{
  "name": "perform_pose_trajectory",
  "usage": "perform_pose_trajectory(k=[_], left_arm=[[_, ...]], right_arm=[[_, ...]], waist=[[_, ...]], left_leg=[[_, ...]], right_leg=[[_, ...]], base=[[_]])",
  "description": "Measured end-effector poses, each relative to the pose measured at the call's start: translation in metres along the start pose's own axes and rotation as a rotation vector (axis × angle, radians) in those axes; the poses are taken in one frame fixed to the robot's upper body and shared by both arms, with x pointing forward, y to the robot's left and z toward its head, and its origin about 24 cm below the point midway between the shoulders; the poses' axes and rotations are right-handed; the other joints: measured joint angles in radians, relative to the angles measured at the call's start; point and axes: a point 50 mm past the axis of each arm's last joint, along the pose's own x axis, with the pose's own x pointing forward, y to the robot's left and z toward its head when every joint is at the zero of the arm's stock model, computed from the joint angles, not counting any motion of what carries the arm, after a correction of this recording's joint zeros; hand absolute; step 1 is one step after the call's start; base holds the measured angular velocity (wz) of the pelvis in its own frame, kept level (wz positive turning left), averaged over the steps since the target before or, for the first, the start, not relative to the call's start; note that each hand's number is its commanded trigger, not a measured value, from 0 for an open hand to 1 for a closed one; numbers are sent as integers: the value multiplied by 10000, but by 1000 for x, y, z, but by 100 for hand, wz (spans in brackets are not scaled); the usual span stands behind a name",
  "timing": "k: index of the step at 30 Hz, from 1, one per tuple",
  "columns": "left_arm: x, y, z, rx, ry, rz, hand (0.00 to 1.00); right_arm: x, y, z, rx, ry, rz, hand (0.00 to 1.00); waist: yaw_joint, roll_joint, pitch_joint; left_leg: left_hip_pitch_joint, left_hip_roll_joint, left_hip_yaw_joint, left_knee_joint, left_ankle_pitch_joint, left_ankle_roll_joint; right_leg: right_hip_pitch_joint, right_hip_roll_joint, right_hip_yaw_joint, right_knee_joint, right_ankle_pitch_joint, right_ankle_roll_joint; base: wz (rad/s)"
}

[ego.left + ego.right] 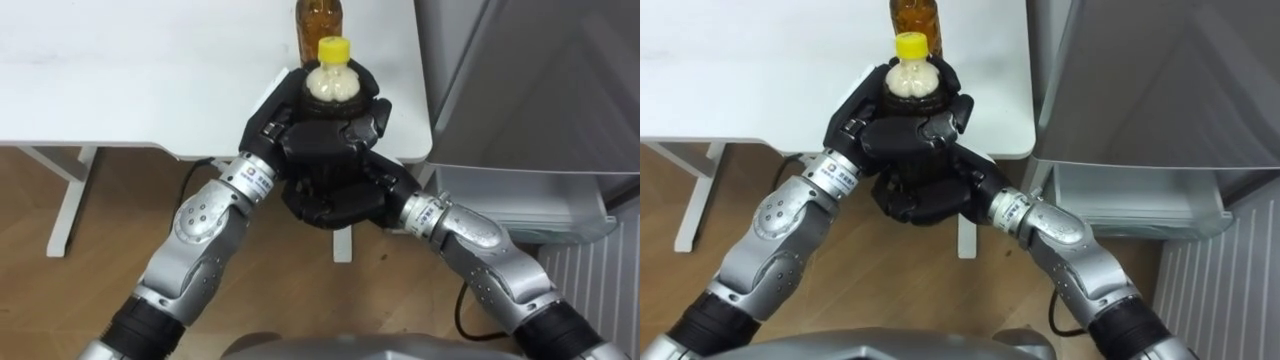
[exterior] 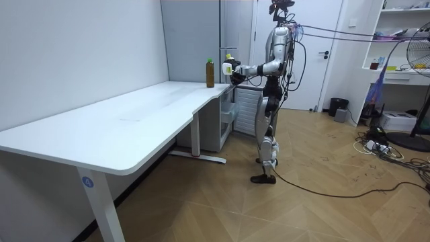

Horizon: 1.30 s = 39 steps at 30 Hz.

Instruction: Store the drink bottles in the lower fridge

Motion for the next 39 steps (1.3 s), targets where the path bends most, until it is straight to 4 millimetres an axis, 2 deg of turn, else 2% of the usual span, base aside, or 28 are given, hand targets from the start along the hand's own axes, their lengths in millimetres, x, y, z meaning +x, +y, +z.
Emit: perform_pose_trajectory(k=[12,13,23,39], left_arm=[[0,0,0,-176,-8,57,100],[0,0,0,-184,-10,65,0],[1,0,1,-386,-125,135,0],[2,0,1,-541,-154,171,0]], right_arm=[[0,0,1,27,-13,-69,100],[0,0,1,28,-13,-73,100],[1,0,2,4,-64,-89,100],[0,0,2,-44,-74,-157,100]], waist=[[-9,-18,10],[-9,-23,13],[16,-135,81],[13,-137,80]], left_leg=[[-12,0,-3,-20,0,0],[-12,0,-4,-20,0,0],[43,-4,5,-30,-3,-2],[69,-3,15,-33,-2,-1]], right_leg=[[-3,-5,-52,-14,0,0],[-3,-7,-58,-17,0,1],[-2,-8,-59,-72,-24,12],[-1,-10,-49,-44,-31,13]], base=[[0],[0],[0],[0]])
